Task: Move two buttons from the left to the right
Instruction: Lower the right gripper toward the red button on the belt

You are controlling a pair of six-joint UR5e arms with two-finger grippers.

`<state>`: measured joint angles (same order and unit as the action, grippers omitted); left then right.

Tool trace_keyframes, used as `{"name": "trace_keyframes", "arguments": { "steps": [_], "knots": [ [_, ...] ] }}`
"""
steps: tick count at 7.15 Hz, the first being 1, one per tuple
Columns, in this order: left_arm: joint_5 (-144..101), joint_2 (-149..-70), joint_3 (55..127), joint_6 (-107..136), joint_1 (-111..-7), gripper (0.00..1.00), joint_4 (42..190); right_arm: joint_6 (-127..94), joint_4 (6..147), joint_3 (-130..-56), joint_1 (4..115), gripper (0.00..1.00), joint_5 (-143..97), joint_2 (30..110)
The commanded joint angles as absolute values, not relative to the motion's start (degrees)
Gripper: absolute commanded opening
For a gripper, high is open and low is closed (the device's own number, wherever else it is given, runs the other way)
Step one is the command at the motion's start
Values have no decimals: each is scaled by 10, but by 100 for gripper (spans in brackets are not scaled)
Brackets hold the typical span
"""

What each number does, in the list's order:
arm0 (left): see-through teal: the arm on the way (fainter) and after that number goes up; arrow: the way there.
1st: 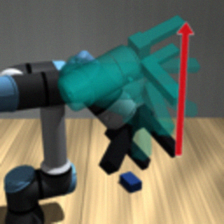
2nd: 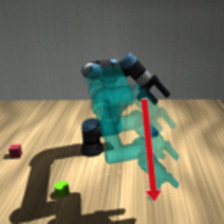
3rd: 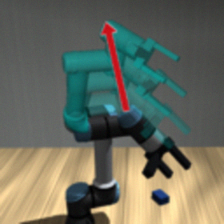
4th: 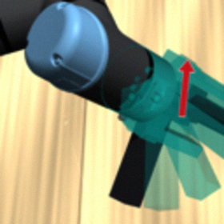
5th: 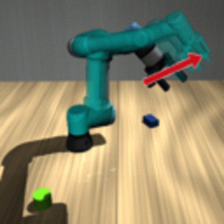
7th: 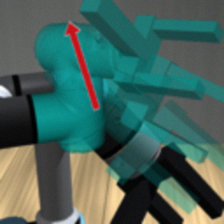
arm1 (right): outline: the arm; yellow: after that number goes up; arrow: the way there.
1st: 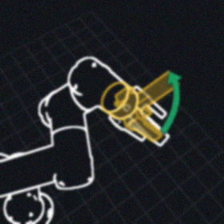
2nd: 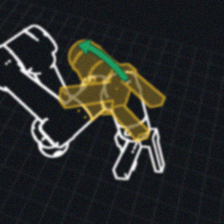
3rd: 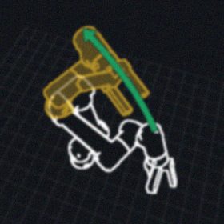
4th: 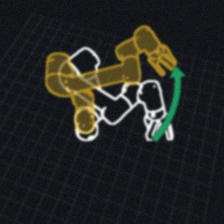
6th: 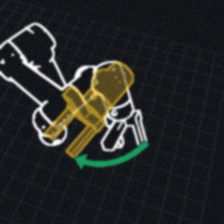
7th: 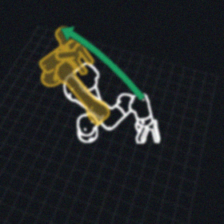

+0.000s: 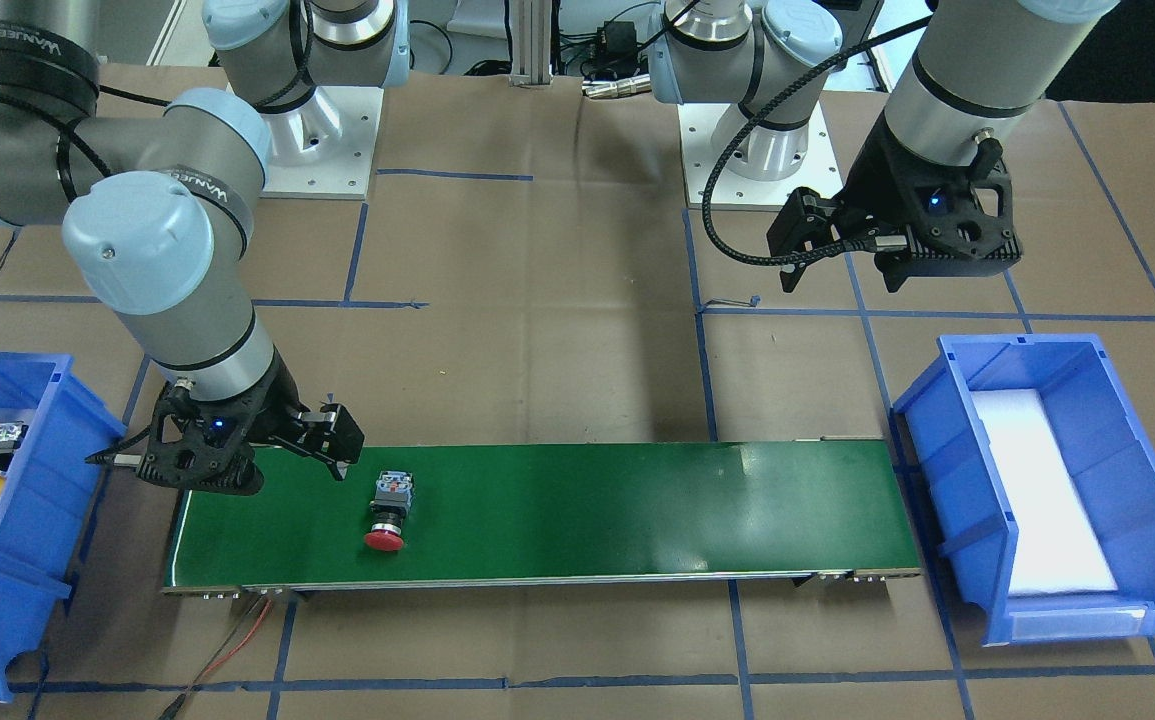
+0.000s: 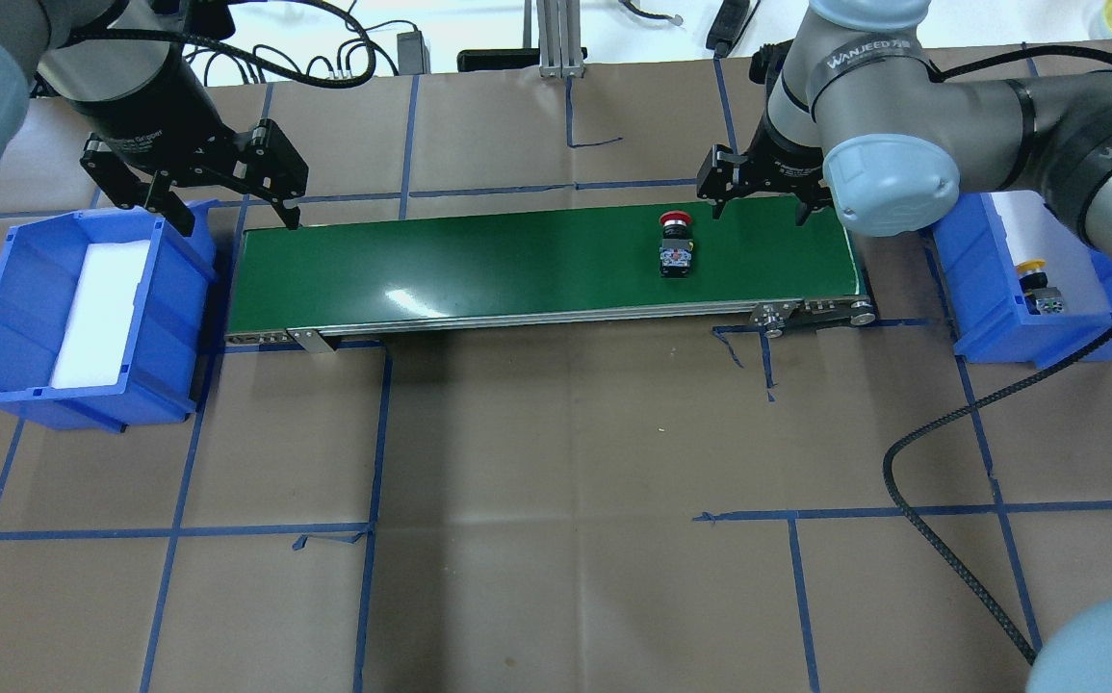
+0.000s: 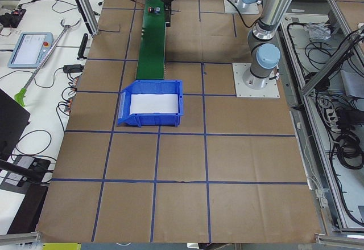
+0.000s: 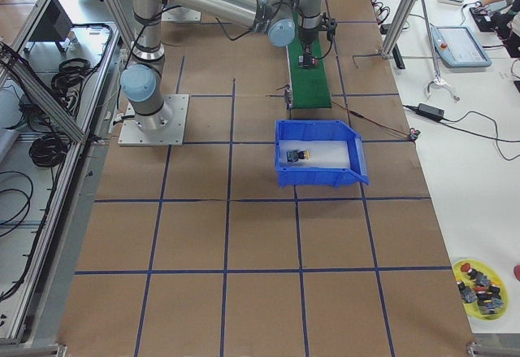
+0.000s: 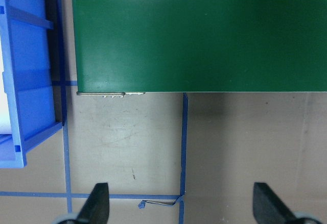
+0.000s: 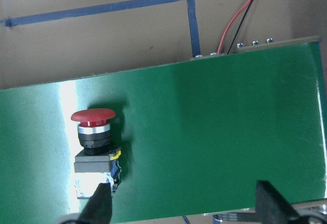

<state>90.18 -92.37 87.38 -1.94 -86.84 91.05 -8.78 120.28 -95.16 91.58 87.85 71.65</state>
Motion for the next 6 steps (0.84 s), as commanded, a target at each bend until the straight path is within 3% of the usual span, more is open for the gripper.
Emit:
{"name": "trace_keyframes", "arguments": {
  "steps": [1, 6],
  "knots": [
    [902, -924, 874, -19, -868, 100, 911, -88, 1218, -950, 916, 99, 877, 699],
    [902, -924, 874, -19, -868, 100, 911, -89, 1258, -950, 915, 99, 841, 661]
  ]
}}
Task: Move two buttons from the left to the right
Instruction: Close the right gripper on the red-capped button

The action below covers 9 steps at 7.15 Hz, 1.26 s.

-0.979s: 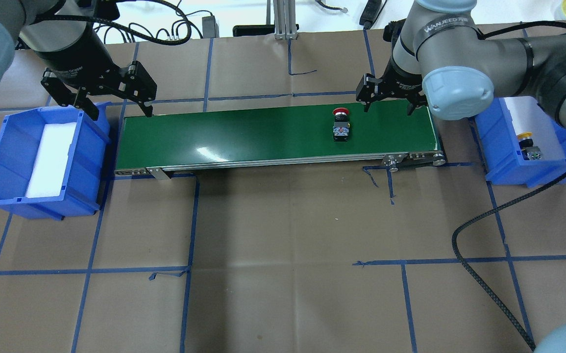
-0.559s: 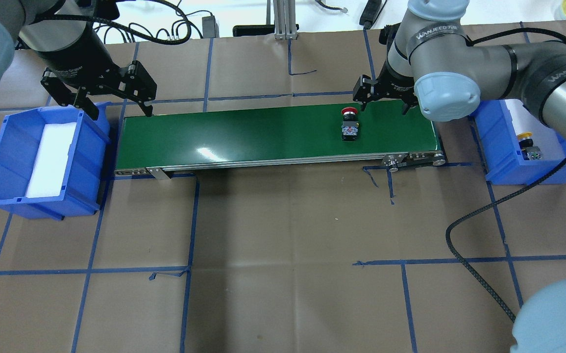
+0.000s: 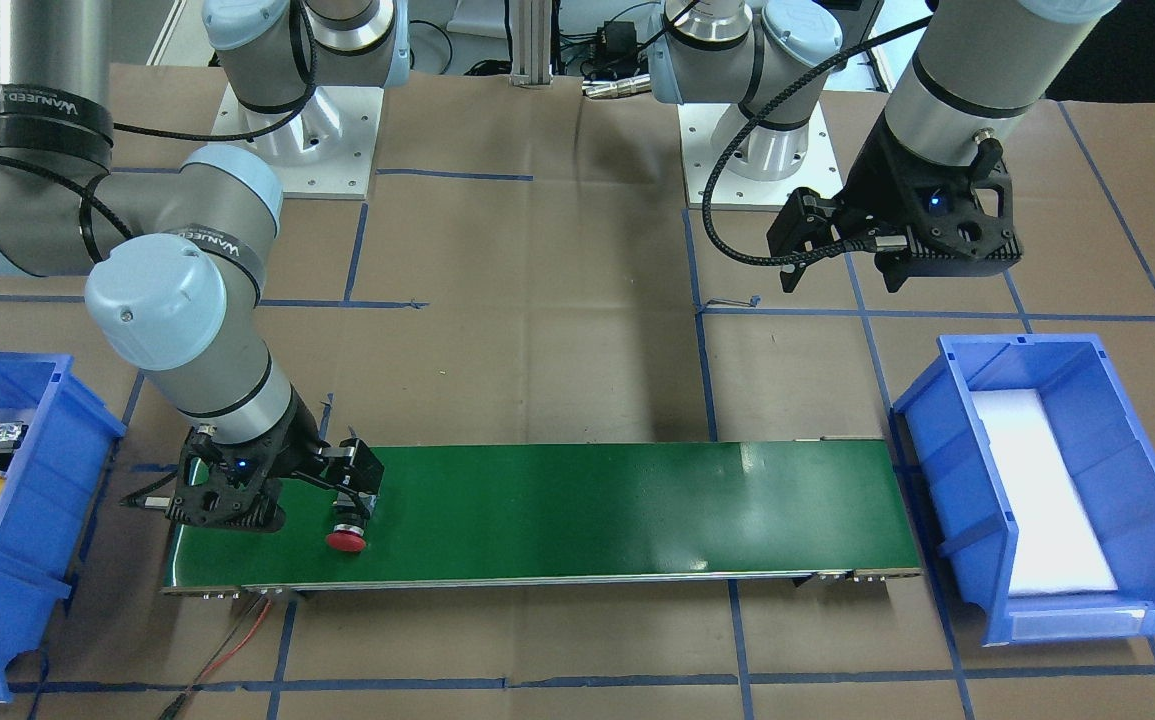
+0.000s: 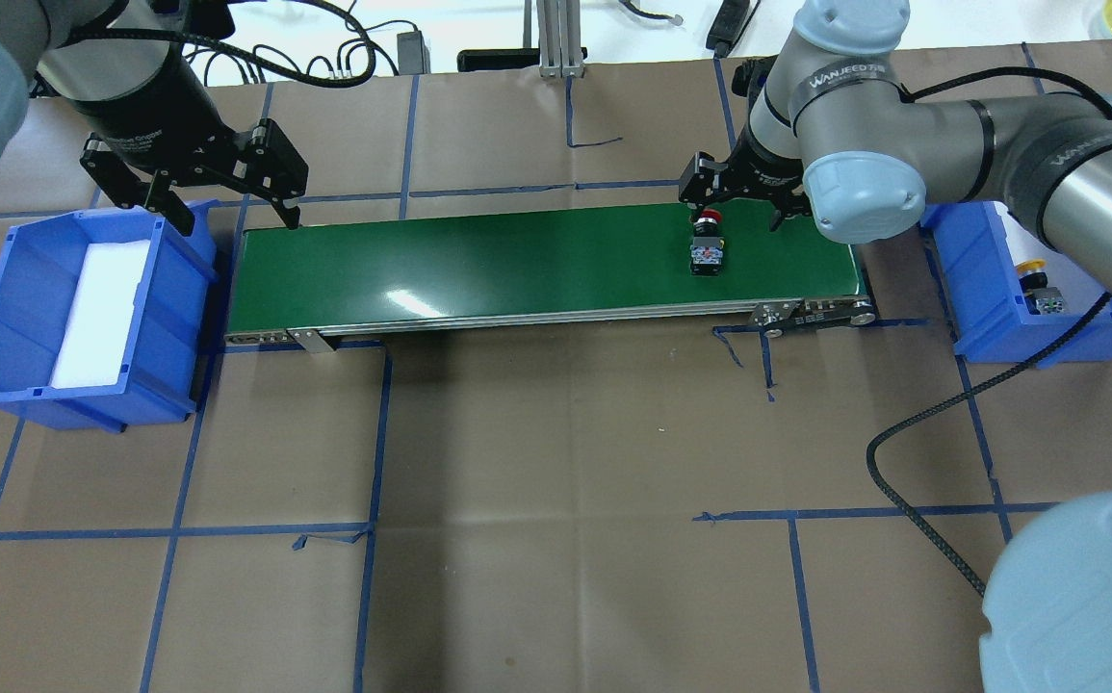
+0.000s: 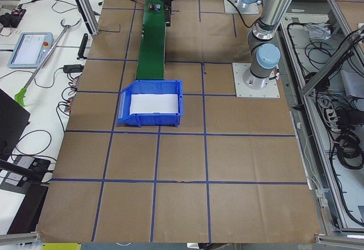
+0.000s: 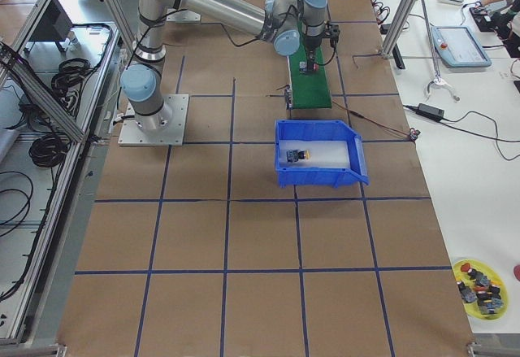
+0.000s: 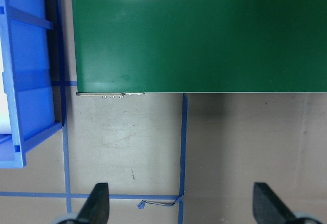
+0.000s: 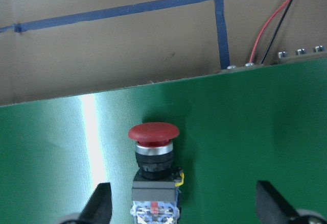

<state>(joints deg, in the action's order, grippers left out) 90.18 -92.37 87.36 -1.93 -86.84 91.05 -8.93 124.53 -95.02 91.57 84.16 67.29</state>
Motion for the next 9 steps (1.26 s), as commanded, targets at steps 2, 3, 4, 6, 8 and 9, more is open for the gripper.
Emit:
{"name": "trace_keyframes", "arguments": {
  "steps": [2, 3, 4, 6, 8, 9],
  "knots": [
    [902, -924, 875, -19, -868, 100, 911, -88, 1261, -951, 915, 99, 841, 646],
    [902, -924, 875, -19, -868, 100, 911, -85, 1261, -953, 915, 99, 846, 637],
    [902, -924, 875, -19, -868, 100, 911, -84, 1260, -954, 915, 98, 854, 635],
    [902, -924, 874, -19, -868, 100, 911, -82, 1240, -955, 914, 14, 871, 638],
    [902, -924, 874, -19, -868, 100, 911, -78, 1199, -943, 909, 3, 883, 648],
    [902, -925, 874, -18, -868, 100, 911, -70, 1153, -925, 903, 3, 904, 663]
  ]
}}
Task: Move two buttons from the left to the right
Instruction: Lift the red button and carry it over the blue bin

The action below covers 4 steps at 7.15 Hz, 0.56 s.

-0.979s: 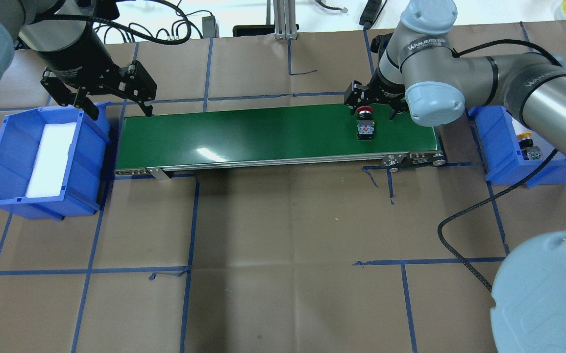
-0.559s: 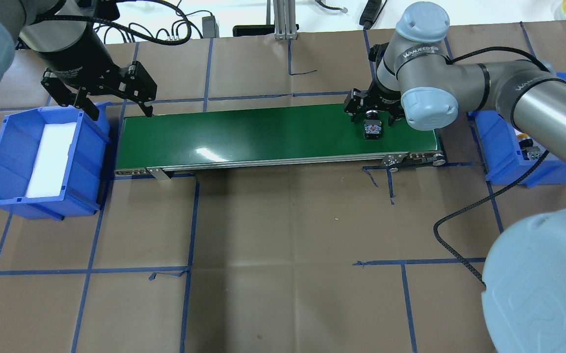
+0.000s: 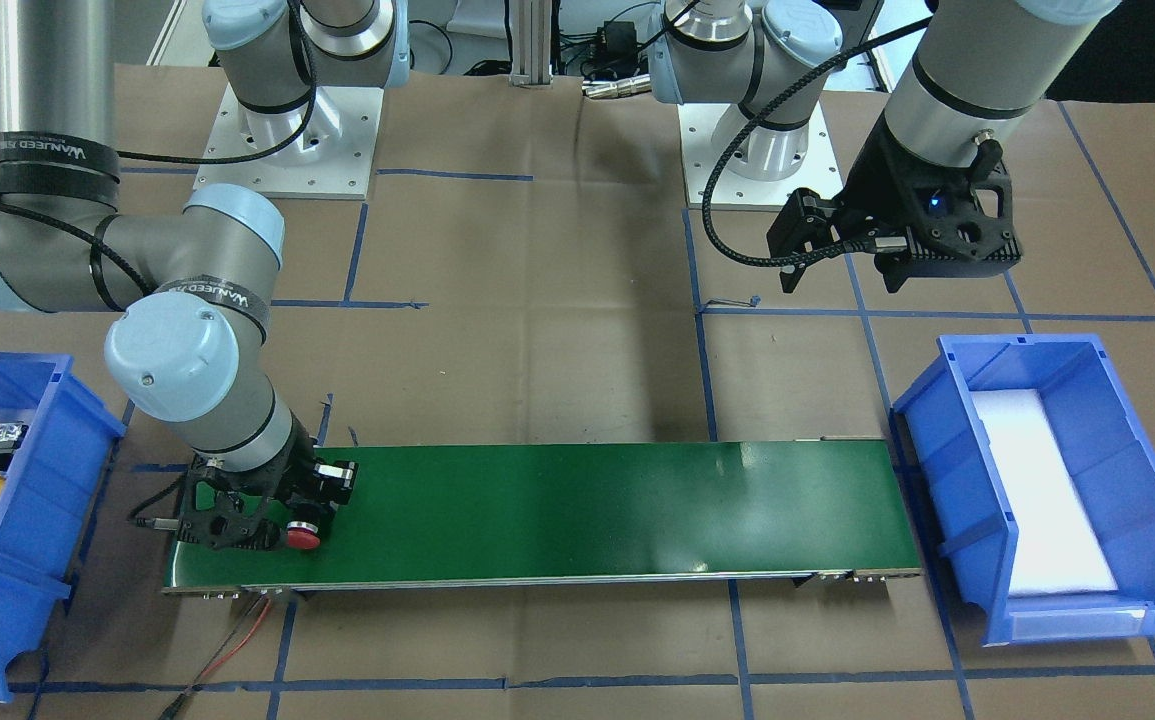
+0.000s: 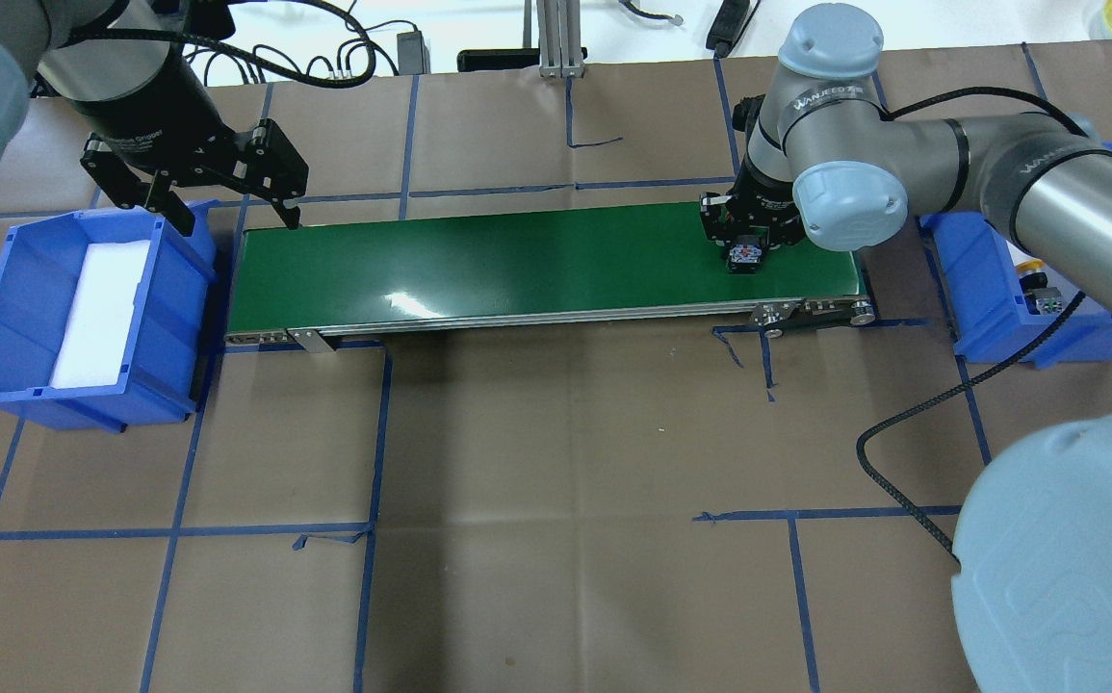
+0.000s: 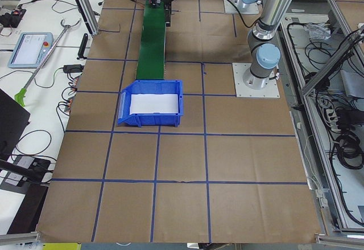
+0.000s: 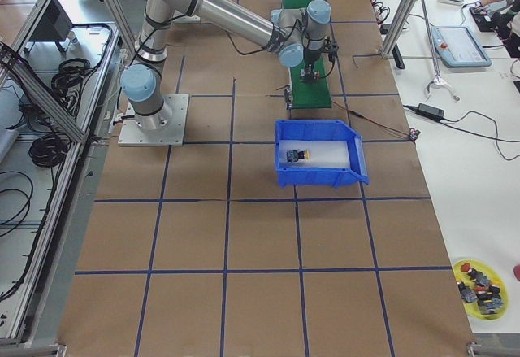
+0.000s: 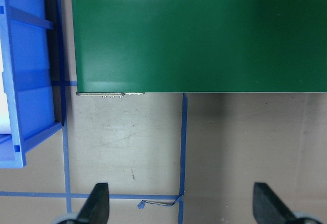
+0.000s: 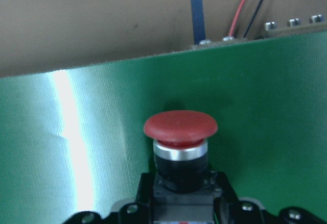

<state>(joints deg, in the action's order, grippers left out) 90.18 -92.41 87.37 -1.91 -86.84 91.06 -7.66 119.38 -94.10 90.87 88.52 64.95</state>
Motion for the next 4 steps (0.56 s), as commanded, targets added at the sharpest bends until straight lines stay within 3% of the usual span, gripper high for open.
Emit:
{"name": "trace_keyframes", "arguments": {
  "steps": [1, 4],
  "knots": [
    [902, -924, 874, -18, -868, 100, 911, -51, 1082, -897, 882, 3, 909, 689],
    [902, -925, 874, -18, -868, 100, 911, 157, 951, -769, 741, 4, 908, 714]
  ]
}}
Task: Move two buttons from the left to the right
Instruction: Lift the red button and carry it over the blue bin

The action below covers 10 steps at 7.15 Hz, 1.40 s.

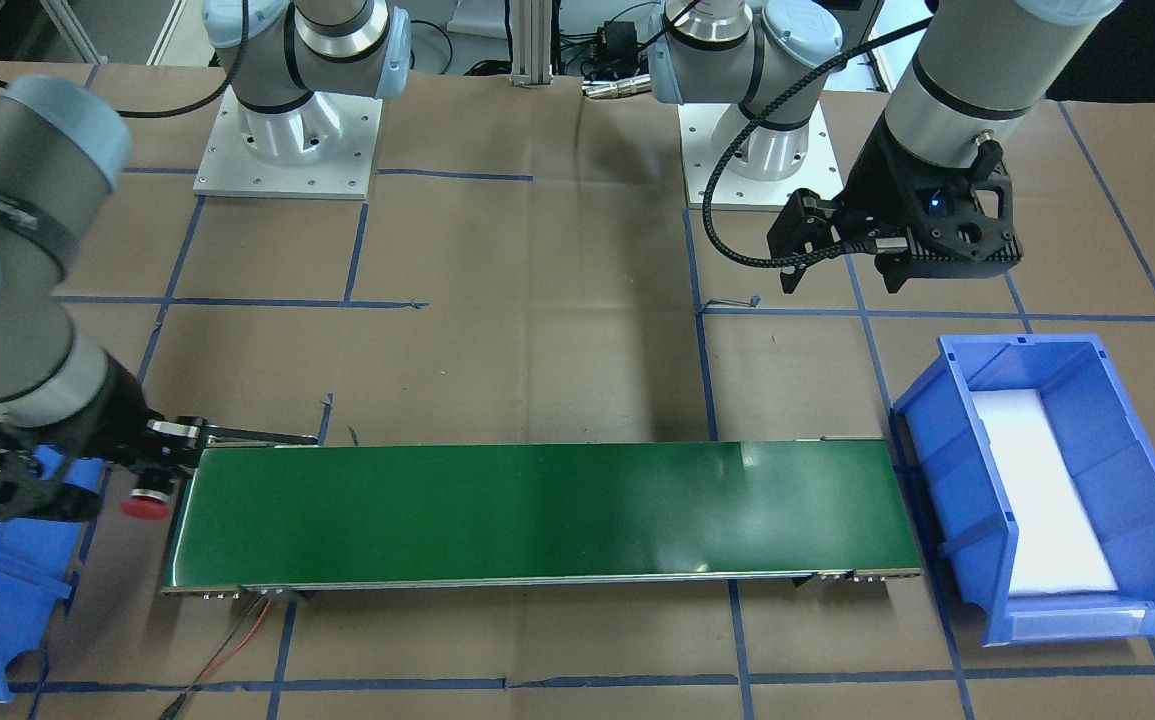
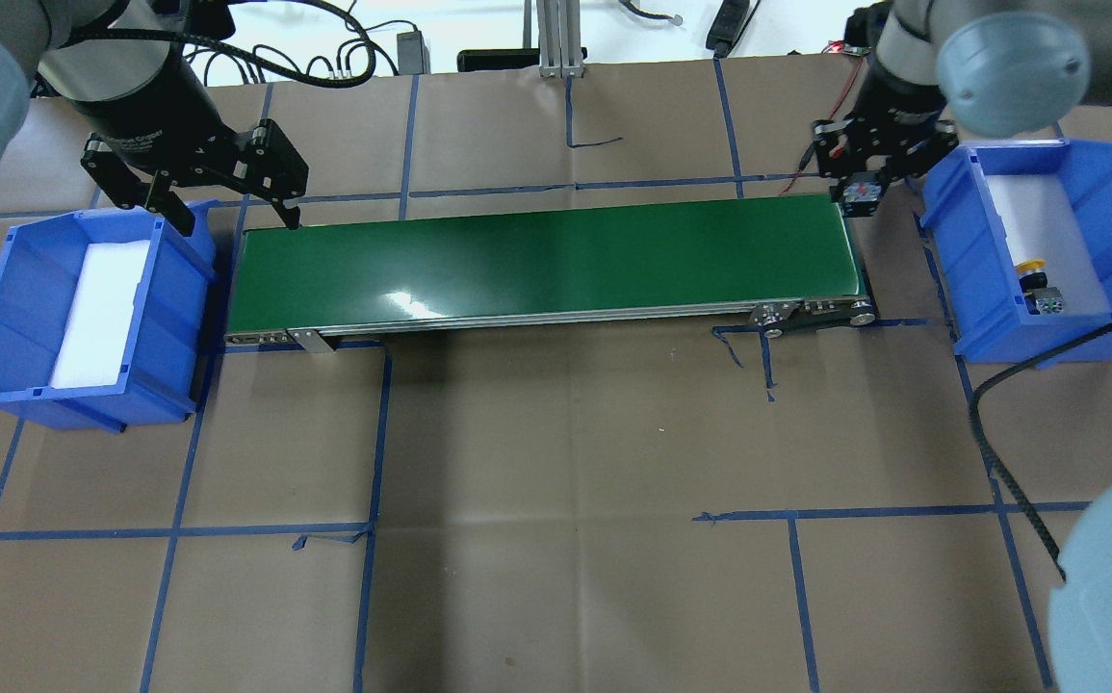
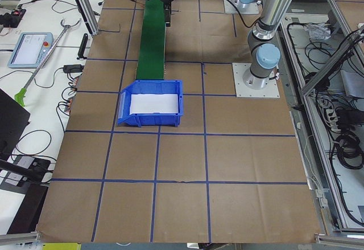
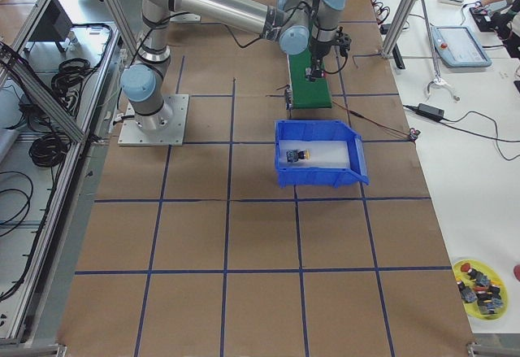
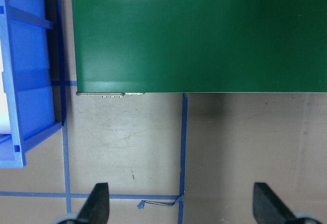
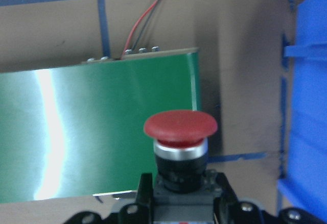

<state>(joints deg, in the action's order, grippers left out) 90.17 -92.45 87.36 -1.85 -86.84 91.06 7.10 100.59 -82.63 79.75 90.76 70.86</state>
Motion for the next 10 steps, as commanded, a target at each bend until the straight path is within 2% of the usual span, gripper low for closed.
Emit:
{"name": "trace_keyframes", "arguments": {
  "steps": [1, 3, 5, 10],
  "knots": [
    [902, -925, 874, -18, -868, 100, 911, 233, 944, -728, 698, 4, 908, 703],
    [902, -924, 875, -18, -868, 100, 911, 325, 964, -707, 624, 4, 898, 647],
    [902, -924, 874, -18, -868, 100, 911, 368, 1080, -704, 613, 4, 899, 584],
    [902, -925, 874, -18, -868, 100, 911, 332, 1084, -742, 628, 4, 899, 545]
  ]
}}
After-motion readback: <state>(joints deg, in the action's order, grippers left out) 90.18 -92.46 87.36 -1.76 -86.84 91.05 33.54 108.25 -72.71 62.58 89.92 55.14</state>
